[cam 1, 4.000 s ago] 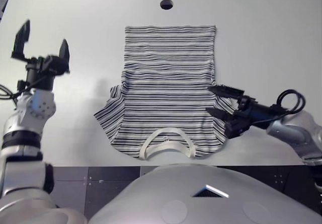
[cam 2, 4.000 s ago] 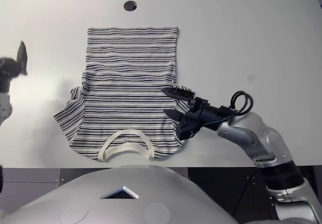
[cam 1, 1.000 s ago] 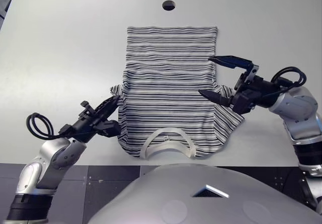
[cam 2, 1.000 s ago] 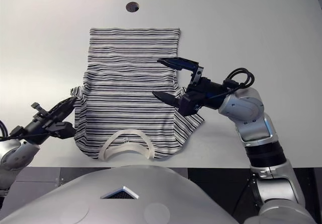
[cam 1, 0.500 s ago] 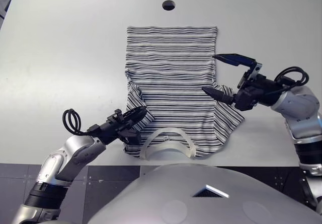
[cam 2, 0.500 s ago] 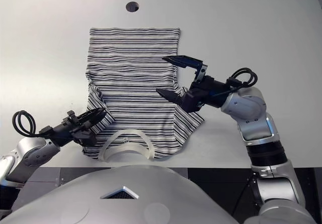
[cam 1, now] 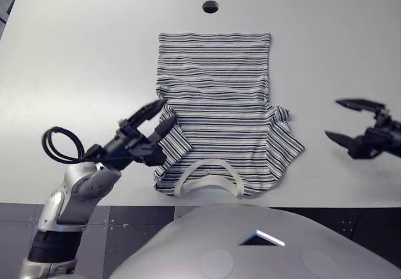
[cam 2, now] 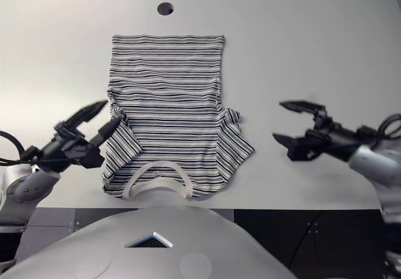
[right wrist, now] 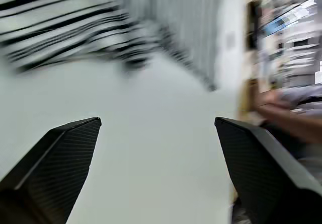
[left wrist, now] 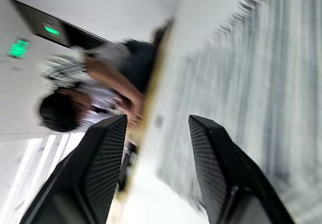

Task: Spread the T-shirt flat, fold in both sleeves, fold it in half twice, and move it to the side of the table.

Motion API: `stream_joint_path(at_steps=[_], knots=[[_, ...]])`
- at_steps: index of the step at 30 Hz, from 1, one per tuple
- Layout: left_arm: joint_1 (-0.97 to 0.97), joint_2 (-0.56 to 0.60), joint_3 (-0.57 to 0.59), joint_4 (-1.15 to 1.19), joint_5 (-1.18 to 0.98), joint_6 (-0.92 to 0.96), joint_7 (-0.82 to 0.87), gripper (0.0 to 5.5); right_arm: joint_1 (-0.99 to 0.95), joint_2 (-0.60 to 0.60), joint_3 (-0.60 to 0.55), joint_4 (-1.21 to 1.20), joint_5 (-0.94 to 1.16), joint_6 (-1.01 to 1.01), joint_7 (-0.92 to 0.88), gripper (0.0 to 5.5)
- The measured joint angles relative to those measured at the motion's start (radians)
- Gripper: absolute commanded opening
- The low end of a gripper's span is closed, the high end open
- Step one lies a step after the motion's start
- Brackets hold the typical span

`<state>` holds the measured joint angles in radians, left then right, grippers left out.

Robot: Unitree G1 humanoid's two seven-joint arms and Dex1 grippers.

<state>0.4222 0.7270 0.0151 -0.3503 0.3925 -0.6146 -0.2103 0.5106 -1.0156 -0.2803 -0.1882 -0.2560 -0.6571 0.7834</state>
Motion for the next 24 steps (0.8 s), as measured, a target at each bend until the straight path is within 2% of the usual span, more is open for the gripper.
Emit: stream_joint_path(at_steps=[2,5,10,22,24], knots=[[-0.078,-0.027,-0.021,-0.006,-0.055,0.0,-0.011,2.25,0.143,0.015,-0.076,-0.072,-0.028,-0.016,0.013,4.2],[-0.125,-0.052,-0.05,-0.005,-0.104,-0.002,-0.038,2.25,0.214,0.034,-0.075,-0.122,-0.076,-0.022,0.011,4.2],[-0.19,-0.06,-0.044,0.071,-0.135,-0.014,-0.049,2.25,0.099,0.112,0.112,-0.126,-0.192,-0.013,-0.043,4.2],[-0.221,-0.076,0.019,0.131,-0.143,-0.022,-0.047,2.25,-0.045,0.14,0.254,-0.054,-0.271,0.02,-0.18,4.2],[-0.225,-0.082,0.02,0.138,-0.144,-0.023,-0.047,2.3,-0.058,0.14,0.269,-0.045,-0.271,0.026,-0.193,3.88]])
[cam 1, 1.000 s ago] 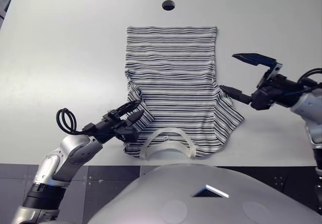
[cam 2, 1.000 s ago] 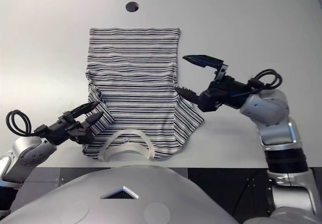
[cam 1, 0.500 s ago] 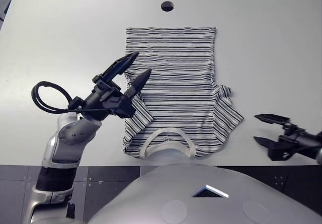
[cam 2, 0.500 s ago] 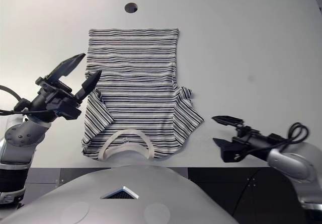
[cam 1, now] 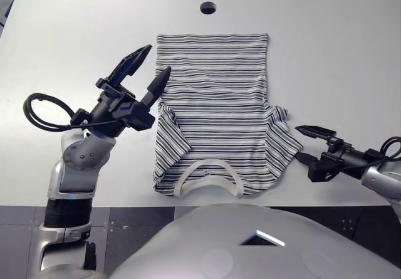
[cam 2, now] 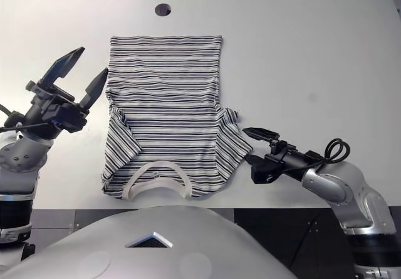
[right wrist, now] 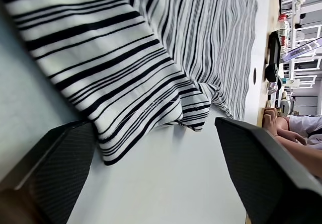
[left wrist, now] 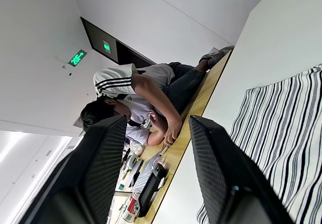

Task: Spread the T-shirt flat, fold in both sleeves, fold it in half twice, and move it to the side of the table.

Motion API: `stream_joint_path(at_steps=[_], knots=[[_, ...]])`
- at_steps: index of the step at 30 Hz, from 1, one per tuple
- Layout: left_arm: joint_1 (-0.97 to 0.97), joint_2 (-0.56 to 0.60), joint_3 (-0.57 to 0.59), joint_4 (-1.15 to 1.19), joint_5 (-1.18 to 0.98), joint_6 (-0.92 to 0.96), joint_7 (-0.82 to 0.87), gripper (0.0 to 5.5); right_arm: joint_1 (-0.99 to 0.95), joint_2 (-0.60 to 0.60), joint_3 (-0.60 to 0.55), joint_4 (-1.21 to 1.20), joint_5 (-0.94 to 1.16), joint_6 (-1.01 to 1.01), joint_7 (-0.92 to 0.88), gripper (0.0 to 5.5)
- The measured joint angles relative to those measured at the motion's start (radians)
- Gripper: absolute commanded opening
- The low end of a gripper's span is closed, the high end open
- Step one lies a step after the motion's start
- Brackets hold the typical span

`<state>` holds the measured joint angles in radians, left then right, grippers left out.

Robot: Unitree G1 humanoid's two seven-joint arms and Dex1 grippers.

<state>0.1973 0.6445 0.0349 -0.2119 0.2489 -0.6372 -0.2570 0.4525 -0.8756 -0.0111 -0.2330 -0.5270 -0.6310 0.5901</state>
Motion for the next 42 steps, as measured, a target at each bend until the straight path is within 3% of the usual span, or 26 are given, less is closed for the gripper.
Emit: stream_joint_path(at_steps=[9,21,31,42], knots=[[-0.003,-0.01,0.007,0.01,-0.008,-0.002,-0.001,2.3,-0.011,-0.005,0.026,0.033,-0.012,0.029,-0.031,2.1],[0.026,-0.021,0.007,0.008,-0.008,-0.003,-0.002,2.3,-0.028,-0.035,0.055,0.073,-0.023,0.034,-0.039,0.13],[0.036,-0.03,0.008,-0.007,-0.01,-0.004,-0.003,2.3,-0.027,-0.041,0.067,0.069,-0.02,0.035,-0.05,0.13],[0.037,-0.034,0.007,0.012,-0.01,-0.033,-0.006,2.3,-0.049,0.006,-0.002,-0.068,0.119,0.059,-0.085,0.13]])
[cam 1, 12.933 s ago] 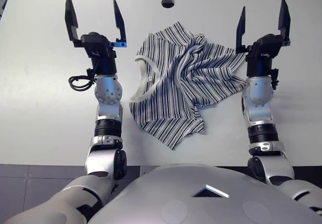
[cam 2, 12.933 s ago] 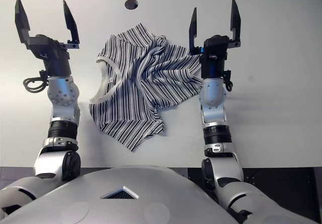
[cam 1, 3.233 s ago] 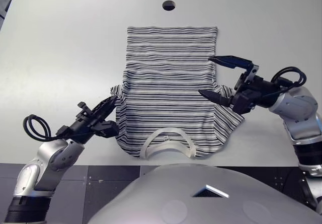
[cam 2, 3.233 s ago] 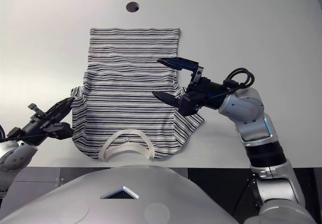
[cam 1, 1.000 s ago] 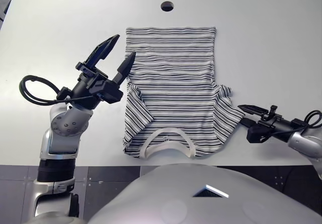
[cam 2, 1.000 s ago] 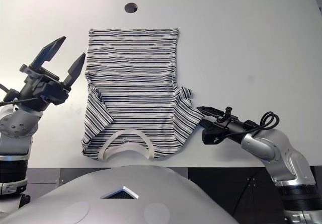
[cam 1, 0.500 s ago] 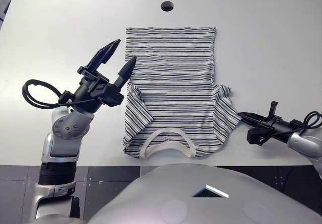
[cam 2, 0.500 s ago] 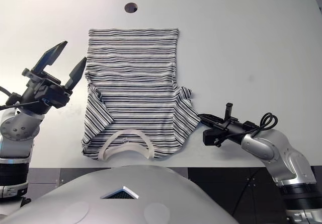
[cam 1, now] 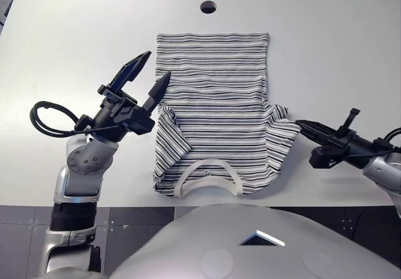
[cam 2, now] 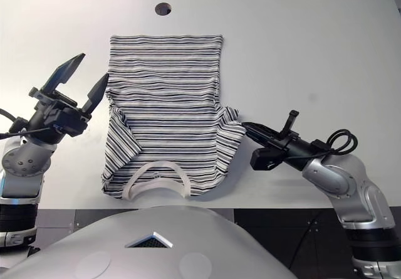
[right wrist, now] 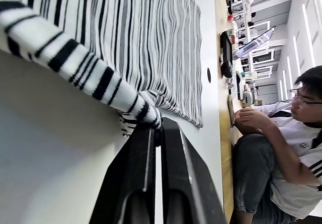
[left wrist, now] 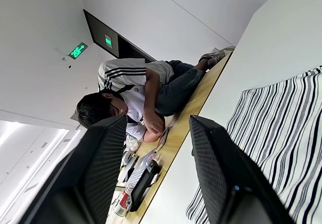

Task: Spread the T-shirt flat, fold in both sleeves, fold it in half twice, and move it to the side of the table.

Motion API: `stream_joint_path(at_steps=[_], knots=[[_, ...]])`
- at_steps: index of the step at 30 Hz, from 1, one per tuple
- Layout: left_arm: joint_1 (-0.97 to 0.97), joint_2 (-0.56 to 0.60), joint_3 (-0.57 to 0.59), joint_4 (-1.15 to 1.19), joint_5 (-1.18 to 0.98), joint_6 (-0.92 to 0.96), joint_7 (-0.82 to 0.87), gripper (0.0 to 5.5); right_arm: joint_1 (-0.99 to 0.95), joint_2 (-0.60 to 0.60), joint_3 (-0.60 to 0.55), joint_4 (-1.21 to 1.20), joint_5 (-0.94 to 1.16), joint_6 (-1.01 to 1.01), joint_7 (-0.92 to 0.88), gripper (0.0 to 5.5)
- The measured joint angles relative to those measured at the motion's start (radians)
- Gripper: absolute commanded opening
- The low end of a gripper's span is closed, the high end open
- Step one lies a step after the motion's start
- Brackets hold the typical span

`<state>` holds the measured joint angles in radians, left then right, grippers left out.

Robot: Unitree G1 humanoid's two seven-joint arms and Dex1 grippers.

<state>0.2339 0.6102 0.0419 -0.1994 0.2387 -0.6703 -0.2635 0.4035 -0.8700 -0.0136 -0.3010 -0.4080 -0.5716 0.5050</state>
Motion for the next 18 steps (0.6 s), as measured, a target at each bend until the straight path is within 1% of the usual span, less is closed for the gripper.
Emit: stream_joint_path(at_steps=[3,7,9,12,18], knots=[[0.001,0.0,-0.003,0.017,0.001,-0.01,-0.005,2.3,-0.006,0.013,0.012,-0.003,-0.005,0.002,-0.001,0.13],[0.003,0.0,-0.01,0.023,0.002,-0.019,-0.011,2.3,-0.039,0.046,0.09,-0.023,-0.033,-0.001,0.009,0.13],[0.004,0.0,-0.019,0.028,0.003,-0.027,-0.014,2.3,-0.074,0.075,0.151,-0.034,-0.043,-0.007,0.026,0.13],[0.004,-0.003,-0.03,0.033,0.003,-0.031,-0.015,2.3,-0.119,0.085,0.206,-0.036,-0.06,-0.012,0.045,0.13],[0.004,-0.005,-0.032,0.039,0.003,-0.033,-0.015,2.3,-0.16,0.1,0.269,-0.033,-0.08,-0.013,0.059,0.13]])
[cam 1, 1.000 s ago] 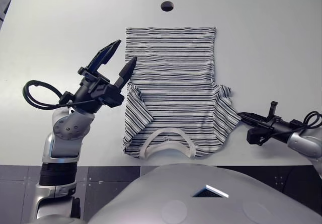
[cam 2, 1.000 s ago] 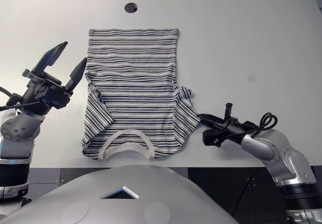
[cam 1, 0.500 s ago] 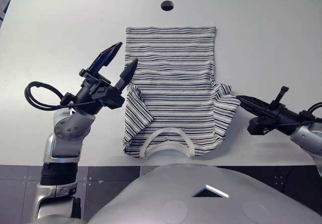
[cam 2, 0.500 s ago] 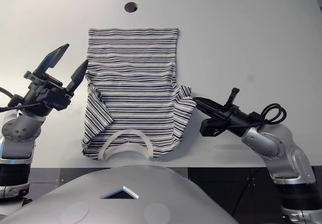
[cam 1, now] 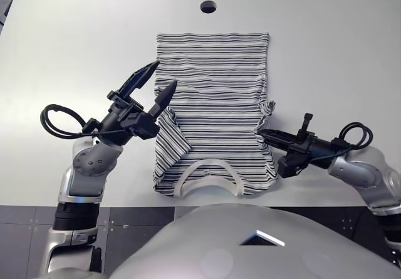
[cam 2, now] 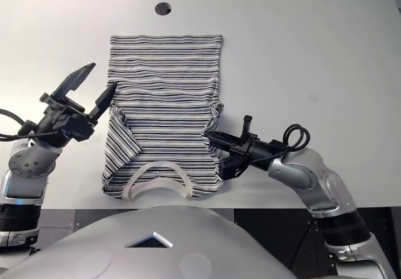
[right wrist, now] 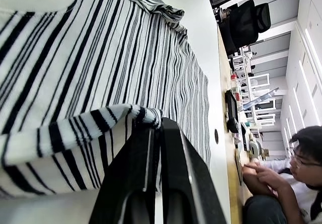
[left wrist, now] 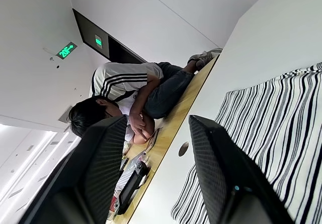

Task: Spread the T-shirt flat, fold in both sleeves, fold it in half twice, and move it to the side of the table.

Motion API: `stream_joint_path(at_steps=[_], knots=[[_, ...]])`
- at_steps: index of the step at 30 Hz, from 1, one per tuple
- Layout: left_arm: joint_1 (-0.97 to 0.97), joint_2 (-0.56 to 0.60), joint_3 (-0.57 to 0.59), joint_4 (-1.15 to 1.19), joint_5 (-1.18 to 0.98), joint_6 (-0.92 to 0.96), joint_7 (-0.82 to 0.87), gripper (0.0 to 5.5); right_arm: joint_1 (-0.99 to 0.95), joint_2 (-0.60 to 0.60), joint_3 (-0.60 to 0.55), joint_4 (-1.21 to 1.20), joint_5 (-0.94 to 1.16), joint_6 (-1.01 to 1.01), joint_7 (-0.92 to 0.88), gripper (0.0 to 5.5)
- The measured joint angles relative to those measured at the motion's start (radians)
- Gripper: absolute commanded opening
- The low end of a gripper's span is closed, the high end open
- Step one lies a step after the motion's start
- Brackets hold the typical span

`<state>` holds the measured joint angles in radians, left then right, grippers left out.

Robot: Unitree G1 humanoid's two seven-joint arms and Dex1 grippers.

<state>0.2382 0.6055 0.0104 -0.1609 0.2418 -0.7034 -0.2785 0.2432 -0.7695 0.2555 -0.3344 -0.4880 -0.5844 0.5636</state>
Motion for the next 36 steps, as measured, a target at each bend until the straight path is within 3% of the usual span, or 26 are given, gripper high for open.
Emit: stream_joint_path(at_steps=[2,11,17,22,25,29,36], knots=[[0.0,0.0,0.0,0.002,0.0,-0.001,0.0,2.3,-0.026,0.018,0.038,0.02,-0.01,-0.001,0.008,0.13],[0.005,0.005,0.013,0.029,-0.001,-0.003,-0.001,2.3,-0.11,0.062,0.112,0.094,-0.047,-0.02,-0.001,1.74],[0.025,0.044,0.055,0.047,-0.001,-0.004,-0.021,2.3,-0.113,0.055,0.099,0.076,-0.009,-0.021,0.0,2.74],[0.251,0.201,0.244,0.033,-0.062,-0.033,-0.121,2.3,-0.002,-0.13,-0.183,-0.056,0.361,0.025,0.076,3.58],[0.339,0.25,0.283,0.035,-0.089,-0.045,-0.189,2.7,0.085,-0.195,-0.217,-0.059,0.395,0.041,0.147,4.02],[0.485,0.335,0.301,0.068,-0.064,-0.053,-0.317,3.19,0.171,-0.297,-0.205,-0.018,0.322,0.039,0.26,4.02],[0.573,0.407,0.221,0.028,-0.022,-0.068,-0.461,3.19,0.074,-0.33,-0.072,0.018,0.237,-0.021,0.374,4.02]])
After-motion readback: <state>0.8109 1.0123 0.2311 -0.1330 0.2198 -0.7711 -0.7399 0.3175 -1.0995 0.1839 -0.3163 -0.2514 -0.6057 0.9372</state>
